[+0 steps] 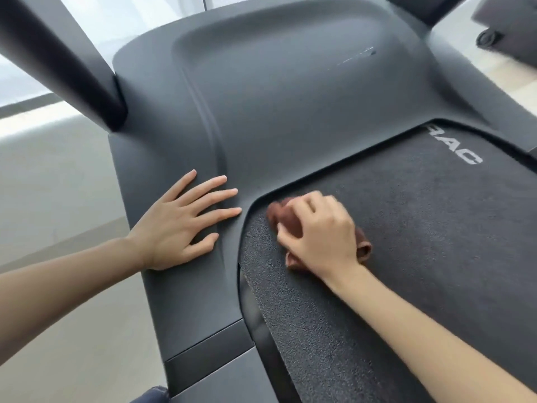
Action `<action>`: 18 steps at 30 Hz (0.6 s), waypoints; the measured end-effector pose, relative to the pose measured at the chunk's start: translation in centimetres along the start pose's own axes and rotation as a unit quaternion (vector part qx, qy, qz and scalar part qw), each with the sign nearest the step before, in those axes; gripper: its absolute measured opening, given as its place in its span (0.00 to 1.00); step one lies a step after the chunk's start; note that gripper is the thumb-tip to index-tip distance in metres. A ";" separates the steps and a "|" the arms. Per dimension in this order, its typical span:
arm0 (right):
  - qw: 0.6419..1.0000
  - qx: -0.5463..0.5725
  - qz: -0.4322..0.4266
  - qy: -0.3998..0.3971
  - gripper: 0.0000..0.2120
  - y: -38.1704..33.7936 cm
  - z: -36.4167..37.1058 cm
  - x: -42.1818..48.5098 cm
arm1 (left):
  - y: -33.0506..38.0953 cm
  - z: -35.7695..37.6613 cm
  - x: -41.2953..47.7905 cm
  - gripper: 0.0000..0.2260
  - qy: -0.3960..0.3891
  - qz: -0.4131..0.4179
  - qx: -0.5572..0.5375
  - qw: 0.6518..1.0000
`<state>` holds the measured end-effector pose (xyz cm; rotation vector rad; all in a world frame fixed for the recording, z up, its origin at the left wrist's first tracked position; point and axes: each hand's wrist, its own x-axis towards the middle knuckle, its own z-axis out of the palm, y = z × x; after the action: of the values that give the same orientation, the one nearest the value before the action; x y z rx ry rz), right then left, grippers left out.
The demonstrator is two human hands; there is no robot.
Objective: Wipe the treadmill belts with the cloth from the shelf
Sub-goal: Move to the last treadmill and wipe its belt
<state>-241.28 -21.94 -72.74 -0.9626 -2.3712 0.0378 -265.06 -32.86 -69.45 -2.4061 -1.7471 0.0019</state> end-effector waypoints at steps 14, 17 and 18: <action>0.976 0.075 0.168 0.113 0.16 2.8 3.3 14.7 | 0.0 0.0 -0.2 0.26 0.033 -0.021 -0.072 0.997; 0.962 0.036 0.207 0.173 0.14 0.9 5.0 15.1 | 0.0 0.0 -0.1 0.26 0.036 -0.020 -0.078 0.996; 0.964 0.034 0.184 0.189 0.12 0.1 5.1 14.6 | 0.0 0.0 -0.1 0.26 0.038 -0.021 -0.083 0.996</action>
<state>-252.31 -11.50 -69.66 -1.2436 -1.8133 0.0698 -265.09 -32.95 -69.51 -2.4451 -1.8294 -0.2447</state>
